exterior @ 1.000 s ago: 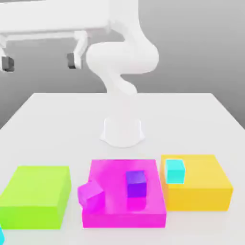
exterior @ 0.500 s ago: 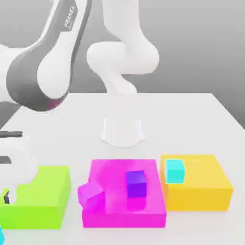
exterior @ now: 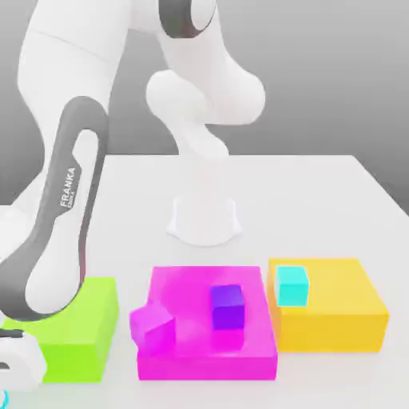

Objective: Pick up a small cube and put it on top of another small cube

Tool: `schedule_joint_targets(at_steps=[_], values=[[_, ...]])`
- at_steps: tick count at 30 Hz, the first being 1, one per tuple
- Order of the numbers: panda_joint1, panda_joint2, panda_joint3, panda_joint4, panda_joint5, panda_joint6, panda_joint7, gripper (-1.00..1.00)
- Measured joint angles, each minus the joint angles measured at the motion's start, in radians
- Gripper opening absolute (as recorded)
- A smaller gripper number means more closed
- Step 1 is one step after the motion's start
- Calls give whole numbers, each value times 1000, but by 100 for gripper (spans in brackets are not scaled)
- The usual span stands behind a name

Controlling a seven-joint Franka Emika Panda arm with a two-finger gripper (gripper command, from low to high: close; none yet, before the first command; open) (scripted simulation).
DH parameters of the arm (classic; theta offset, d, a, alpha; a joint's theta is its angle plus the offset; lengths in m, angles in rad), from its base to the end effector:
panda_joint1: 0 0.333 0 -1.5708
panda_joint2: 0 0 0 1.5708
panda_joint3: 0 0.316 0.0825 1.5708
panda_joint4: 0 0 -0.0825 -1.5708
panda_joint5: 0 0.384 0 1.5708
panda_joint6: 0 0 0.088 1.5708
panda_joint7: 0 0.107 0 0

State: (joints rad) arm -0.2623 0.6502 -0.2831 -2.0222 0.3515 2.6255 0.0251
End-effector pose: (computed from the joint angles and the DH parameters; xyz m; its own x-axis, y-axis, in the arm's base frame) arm 0.5005 -0.3150 0.1335 0.6794 -0.7338 -0.0010 -0.7338 -0.6794 -0.0005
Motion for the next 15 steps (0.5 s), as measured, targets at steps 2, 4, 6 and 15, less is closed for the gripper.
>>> schedule_joint_targets(at_steps=[2, 4, 6, 15], values=[[19, -55, -25, -15, -22, -40, 15, -100], [43, -123, -49, -38, -52, -84, 34, -100], [83, -192, -46, -92, -79, -99, 42, -100], [253, -508, 21, -368, -221, -126, 81, -100]])
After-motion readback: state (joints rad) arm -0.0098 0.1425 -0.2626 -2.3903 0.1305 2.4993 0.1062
